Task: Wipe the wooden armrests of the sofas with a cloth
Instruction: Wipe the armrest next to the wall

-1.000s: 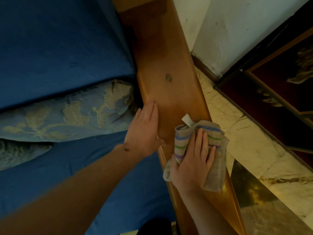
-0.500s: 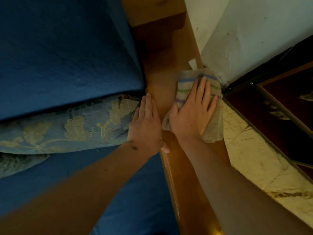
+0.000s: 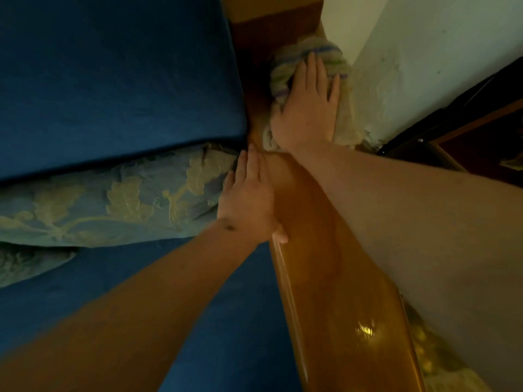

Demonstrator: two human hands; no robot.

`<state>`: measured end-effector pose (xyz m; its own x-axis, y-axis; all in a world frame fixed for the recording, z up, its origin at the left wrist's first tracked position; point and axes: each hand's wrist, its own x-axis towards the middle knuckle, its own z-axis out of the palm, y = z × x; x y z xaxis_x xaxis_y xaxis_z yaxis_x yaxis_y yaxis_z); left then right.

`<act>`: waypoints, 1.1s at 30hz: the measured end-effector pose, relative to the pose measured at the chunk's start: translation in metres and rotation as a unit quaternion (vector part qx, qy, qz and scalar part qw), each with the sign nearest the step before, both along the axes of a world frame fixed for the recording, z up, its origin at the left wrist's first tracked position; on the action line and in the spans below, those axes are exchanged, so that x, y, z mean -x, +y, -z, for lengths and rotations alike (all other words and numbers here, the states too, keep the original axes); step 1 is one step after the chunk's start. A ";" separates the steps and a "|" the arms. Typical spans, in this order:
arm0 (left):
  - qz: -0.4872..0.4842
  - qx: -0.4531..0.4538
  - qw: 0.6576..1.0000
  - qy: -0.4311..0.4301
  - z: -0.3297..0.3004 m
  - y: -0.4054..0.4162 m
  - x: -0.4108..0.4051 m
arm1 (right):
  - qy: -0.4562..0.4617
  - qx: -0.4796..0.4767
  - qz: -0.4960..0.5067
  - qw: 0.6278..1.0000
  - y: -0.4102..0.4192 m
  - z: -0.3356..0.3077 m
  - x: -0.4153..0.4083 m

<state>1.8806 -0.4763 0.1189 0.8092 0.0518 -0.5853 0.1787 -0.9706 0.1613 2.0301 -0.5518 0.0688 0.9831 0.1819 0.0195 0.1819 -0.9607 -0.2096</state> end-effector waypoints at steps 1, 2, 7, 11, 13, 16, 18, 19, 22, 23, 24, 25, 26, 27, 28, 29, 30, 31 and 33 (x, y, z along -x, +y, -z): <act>-0.007 -0.002 1.000 -0.001 -0.001 -0.001 0.004 | 0.001 0.004 -0.010 1.000 -0.003 0.000 0.005; -0.015 -0.001 1.000 -0.007 0.000 -0.002 0.007 | 0.002 0.006 -0.027 1.000 -0.006 -0.001 0.008; -0.048 0.054 0.994 -0.082 0.006 -0.017 0.058 | -0.007 -0.012 -0.147 0.989 -0.040 -0.003 0.068; -0.068 0.135 0.987 -0.048 0.007 -0.031 0.113 | 0.009 -0.048 -0.219 0.974 -0.074 -0.003 0.133; -0.081 0.140 0.986 -0.040 0.008 -0.038 0.141 | 0.023 -0.047 -0.234 0.971 -0.089 -0.004 0.164; -0.087 0.114 0.990 -0.017 0.007 -0.047 0.177 | 0.045 -0.042 -0.220 0.974 -0.109 -0.005 0.212; -0.101 0.112 0.988 -0.020 0.004 -0.056 0.199 | 0.044 -0.049 -0.182 0.981 -0.120 -0.007 0.250; -0.109 0.116 0.987 -0.024 0.003 -0.061 0.212 | 0.046 -0.046 -0.162 0.985 -0.125 -0.007 0.271; -0.111 0.132 0.984 -0.041 0.005 -0.074 0.245 | 0.060 -0.036 -0.114 0.991 -0.140 -0.007 0.331; -0.103 0.140 0.984 -0.039 0.006 -0.078 0.255 | 0.070 -0.033 -0.106 0.991 -0.146 -0.007 0.351; -0.094 0.148 0.984 -0.034 0.008 -0.080 0.263 | 0.080 -0.035 -0.098 0.991 -0.153 -0.008 0.370; -0.091 0.155 0.983 -0.023 0.009 -0.083 0.271 | 0.092 -0.037 -0.085 0.991 -0.163 -0.008 0.393; -0.099 0.160 0.982 -0.019 0.009 -0.084 0.276 | 0.105 -0.040 -0.073 0.991 -0.172 -0.009 0.418; -0.112 0.162 0.980 -0.025 0.008 -0.084 0.278 | 0.117 -0.043 -0.062 0.990 -0.181 -0.009 0.444; -0.124 0.160 0.978 -0.042 0.008 -0.086 0.278 | 0.125 -0.050 -0.052 0.990 -0.193 -0.010 0.472; -0.133 0.160 0.976 -0.065 0.007 -0.086 0.276 | 0.126 -0.064 -0.044 0.989 -0.201 -0.011 0.498; -0.140 0.165 0.972 -0.088 0.006 -0.087 0.272 | 0.124 -0.075 -0.037 0.989 -0.210 -0.011 0.520; -0.140 0.173 0.969 -0.106 0.005 -0.090 0.266 | 0.125 -0.079 -0.027 0.989 -0.219 -0.011 0.537; -0.114 0.172 0.971 -0.123 0.003 -0.094 0.252 | 0.135 -0.081 -0.010 0.987 -0.231 -0.011 0.555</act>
<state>1.6282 -0.5703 0.1154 0.9173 0.0813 -0.3899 0.2968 -0.7922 0.5332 1.4751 -0.7824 0.0802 0.9527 0.2178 -0.2120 0.1173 -0.9070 -0.4044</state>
